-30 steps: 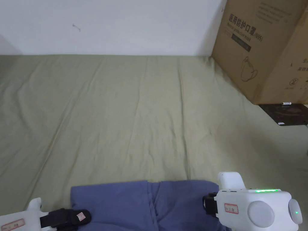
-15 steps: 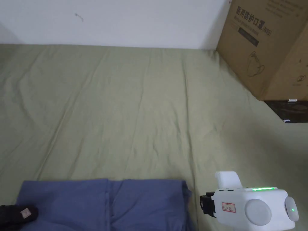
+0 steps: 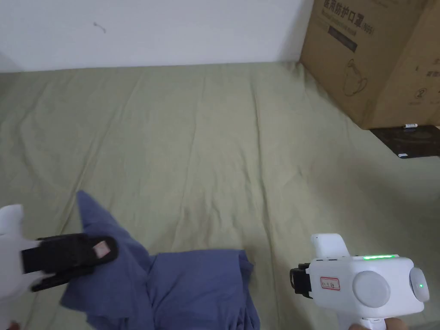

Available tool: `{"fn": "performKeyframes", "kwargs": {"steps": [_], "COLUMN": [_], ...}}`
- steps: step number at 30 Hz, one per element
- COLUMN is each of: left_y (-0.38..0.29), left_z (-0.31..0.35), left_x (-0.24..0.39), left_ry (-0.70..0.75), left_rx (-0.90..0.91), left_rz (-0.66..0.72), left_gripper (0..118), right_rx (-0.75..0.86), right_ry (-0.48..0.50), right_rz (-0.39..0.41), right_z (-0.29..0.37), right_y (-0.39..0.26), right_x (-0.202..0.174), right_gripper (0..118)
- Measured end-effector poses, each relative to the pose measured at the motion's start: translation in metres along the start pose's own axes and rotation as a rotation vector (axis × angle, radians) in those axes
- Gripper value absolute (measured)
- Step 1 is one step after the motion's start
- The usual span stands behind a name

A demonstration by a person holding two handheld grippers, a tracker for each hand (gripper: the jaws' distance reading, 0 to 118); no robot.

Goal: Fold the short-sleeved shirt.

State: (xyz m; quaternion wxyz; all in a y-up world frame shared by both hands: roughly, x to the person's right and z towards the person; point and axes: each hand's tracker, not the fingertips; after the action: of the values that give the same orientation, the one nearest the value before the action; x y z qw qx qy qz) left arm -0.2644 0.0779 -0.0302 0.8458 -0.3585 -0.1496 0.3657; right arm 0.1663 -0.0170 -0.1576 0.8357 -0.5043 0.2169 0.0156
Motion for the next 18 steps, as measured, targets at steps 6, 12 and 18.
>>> {"fn": "performKeyframes", "kwargs": {"steps": [6, 12, 18], "left_y": [-0.032, -0.065, -0.053], "left_z": [-0.125, -0.195, -0.135], "left_x": [0.049, 0.042, 0.018], "left_ry": [-0.002, 0.007, 0.021], "left_rx": [-0.149, -0.312, -0.178], "left_rz": [-0.108, -0.042, 0.033], "left_gripper": [102, 97, 5], "right_rx": [0.022, 0.019, 0.025], "right_ry": [0.007, 0.002, -0.001], "right_rz": [-0.047, -0.093, -0.081], "right_z": [0.008, 0.012, 0.013], "right_y": [-0.007, -0.017, -0.019], "right_x": [0.022, 0.039, 0.043], "right_gripper": [0, 0, 0]}}
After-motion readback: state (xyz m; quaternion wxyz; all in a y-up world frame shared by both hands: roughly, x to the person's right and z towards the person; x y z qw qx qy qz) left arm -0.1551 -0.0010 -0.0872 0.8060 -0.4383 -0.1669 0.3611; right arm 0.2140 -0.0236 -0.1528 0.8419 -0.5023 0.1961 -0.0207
